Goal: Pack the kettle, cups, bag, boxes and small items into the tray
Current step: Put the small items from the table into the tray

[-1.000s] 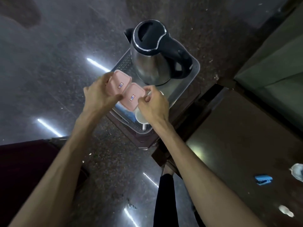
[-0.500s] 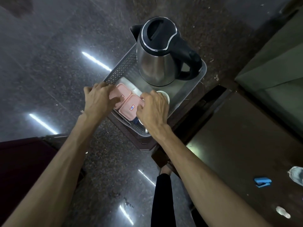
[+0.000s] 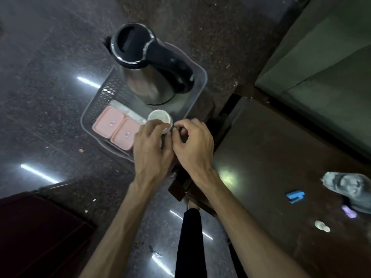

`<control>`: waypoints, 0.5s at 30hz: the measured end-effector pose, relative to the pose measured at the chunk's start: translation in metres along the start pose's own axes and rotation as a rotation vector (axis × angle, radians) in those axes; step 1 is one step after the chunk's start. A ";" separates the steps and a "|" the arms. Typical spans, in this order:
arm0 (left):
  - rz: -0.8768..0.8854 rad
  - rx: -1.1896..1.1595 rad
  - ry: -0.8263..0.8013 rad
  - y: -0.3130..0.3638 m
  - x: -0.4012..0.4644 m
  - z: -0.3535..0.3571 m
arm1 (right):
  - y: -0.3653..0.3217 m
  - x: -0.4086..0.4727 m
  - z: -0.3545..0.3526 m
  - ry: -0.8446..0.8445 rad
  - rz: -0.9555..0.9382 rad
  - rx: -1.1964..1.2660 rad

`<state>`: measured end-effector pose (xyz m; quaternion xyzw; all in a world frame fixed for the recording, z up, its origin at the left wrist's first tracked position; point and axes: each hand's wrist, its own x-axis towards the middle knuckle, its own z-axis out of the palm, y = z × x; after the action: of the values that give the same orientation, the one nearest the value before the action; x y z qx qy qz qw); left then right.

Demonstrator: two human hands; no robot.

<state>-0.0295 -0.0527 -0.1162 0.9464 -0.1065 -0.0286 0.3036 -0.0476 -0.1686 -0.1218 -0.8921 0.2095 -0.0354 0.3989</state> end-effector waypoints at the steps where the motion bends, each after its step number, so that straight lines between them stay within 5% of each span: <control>1: 0.012 -0.042 -0.031 0.016 -0.007 0.013 | 0.013 -0.005 -0.013 0.017 0.030 -0.006; 15: 0.150 -0.058 -0.574 0.201 -0.136 0.200 | 0.243 -0.130 -0.178 0.233 0.597 -0.042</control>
<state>-0.2229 -0.2963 -0.1636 0.8799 -0.2567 -0.2758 0.2893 -0.2912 -0.3843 -0.1637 -0.7891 0.5071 -0.0145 0.3465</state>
